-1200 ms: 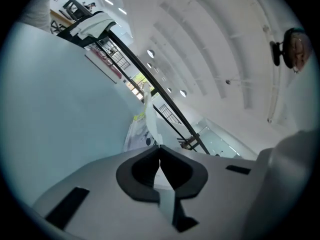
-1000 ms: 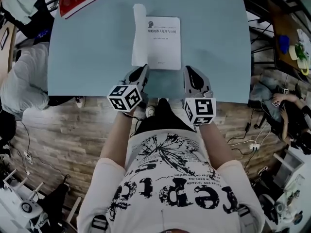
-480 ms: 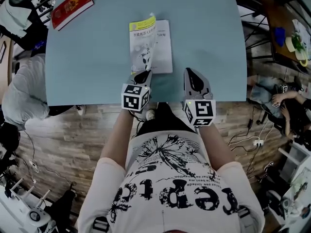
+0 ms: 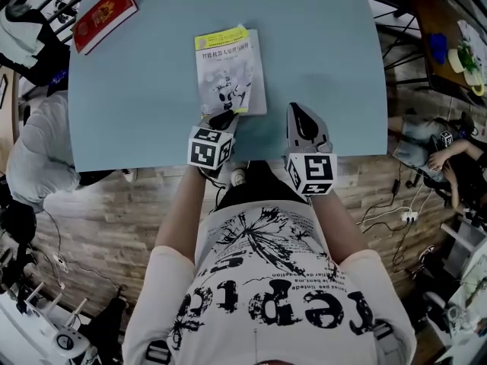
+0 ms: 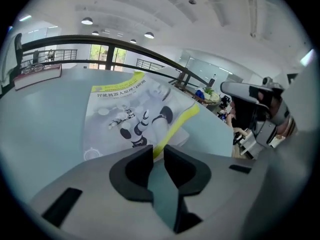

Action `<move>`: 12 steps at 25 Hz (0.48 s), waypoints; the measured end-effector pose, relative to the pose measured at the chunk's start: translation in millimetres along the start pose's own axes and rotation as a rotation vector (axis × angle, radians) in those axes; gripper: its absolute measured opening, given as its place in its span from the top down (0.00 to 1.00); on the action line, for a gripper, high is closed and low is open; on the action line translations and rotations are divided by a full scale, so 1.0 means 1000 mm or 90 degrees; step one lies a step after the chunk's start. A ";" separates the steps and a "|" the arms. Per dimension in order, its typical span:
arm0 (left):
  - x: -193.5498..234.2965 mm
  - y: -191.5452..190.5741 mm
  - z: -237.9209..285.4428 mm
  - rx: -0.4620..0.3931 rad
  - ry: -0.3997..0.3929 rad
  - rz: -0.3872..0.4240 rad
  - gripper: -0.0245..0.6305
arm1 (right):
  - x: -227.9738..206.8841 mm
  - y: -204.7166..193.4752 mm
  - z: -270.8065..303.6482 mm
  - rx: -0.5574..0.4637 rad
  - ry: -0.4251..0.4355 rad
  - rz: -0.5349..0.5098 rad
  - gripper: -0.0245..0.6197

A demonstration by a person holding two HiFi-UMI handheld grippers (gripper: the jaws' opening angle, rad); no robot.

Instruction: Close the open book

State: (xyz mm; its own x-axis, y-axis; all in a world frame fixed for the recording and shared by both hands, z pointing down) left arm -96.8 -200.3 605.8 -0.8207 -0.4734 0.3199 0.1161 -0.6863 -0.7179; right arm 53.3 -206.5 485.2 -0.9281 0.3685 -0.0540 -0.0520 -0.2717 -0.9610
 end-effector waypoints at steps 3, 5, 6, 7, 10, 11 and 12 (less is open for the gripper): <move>0.000 0.000 0.000 0.004 -0.027 -0.011 0.80 | 0.005 0.001 0.008 -0.001 0.005 0.000 0.95; -0.004 0.000 0.000 0.004 -0.042 -0.009 0.78 | 0.006 0.002 0.011 -0.003 0.010 -0.001 0.95; -0.007 0.000 0.000 0.004 -0.045 -0.005 0.75 | 0.006 0.003 0.012 -0.004 0.012 -0.001 0.95; -0.010 0.001 0.000 0.003 -0.044 0.002 0.73 | 0.006 0.004 0.013 -0.005 0.015 -0.002 0.95; -0.009 0.011 -0.006 -0.016 -0.022 0.021 0.72 | 0.008 0.010 0.018 -0.011 0.024 -0.005 0.95; -0.009 0.018 -0.010 -0.029 -0.018 0.021 0.72 | 0.009 0.013 0.020 -0.014 0.029 -0.006 0.95; -0.009 0.026 -0.014 -0.044 -0.017 0.019 0.73 | 0.010 0.016 0.022 -0.017 0.035 -0.007 0.95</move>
State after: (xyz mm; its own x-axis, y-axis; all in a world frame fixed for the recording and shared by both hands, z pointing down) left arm -94.6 -205.6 575.6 -0.8023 -0.5078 0.3138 0.1001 -0.6327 -0.7679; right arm 35.1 -227.2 475.3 -0.9059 0.4196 -0.0569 -0.0520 -0.2436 -0.9685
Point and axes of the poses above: the fingertips, and each gripper's own axes: z forward along the fingers, x to its left, y out of its top, the point moved 2 cm from there along -z, backward along the fingers, and after that the axes turned 6 degrees about -x, right-handed, at the moved point
